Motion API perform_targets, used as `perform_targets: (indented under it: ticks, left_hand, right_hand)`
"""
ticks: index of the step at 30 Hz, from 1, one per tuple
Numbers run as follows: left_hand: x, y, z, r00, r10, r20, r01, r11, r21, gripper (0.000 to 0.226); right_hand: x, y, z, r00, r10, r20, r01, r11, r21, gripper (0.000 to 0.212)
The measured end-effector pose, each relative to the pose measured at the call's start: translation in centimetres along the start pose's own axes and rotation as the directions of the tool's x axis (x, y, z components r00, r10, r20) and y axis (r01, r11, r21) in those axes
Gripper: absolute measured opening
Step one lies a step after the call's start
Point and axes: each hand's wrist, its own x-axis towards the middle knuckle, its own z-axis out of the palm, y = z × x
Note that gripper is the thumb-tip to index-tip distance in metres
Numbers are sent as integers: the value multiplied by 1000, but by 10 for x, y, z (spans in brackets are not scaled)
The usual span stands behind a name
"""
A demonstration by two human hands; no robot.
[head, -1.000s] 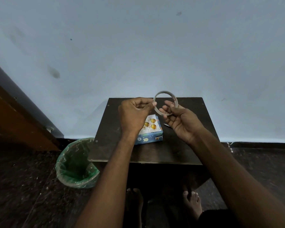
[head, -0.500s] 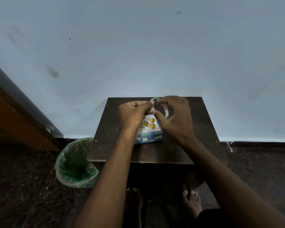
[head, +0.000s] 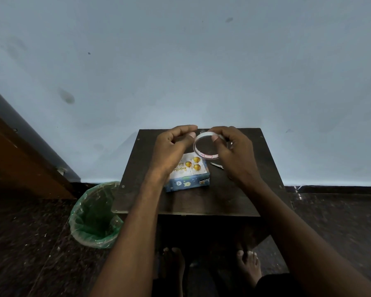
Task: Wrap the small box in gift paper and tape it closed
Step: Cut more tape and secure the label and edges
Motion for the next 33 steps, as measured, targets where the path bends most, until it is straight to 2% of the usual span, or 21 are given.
perform_targets:
  ticks: [3, 8, 16, 18, 22, 28, 33]
  left_hand:
    - [-3, 4, 4, 997, 33, 66, -31, 999, -41, 20]
    - [-2, 3, 6, 995, 43, 94, -29, 989, -147, 20]
    - [0, -1, 3, 997, -45, 61, 58, 972, -226, 16]
    - [-1, 1, 4, 999, -27, 33, 33, 979, -199, 16]
    - [0, -1, 6, 998, 57, -12, -58, 991, -117, 6]
    - [0, -3, 9, 998, 51, -46, -60, 974, -220, 7]
    - [-4, -2, 12, 1000, -9, -27, -1, 937, -348, 9]
  right_hand:
    - [3, -3, -4, 1000, -4, 8, 4, 997, 77, 18]
    - [6, -2, -8, 991, 0, 133, -16, 993, 116, 21]
    - [5, 0, -6, 979, -119, 165, 110, 992, 62, 19]
    - [4, 0, -6, 974, -143, 175, 141, 990, 27, 22]
    - [3, -1, -3, 973, -125, 195, 131, 991, -18, 21]
    - [0, -4, 1, 957, -47, 286, 52, 999, -10, 20]
    - [2, 0, 1, 952, -22, 306, 45, 997, -69, 18]
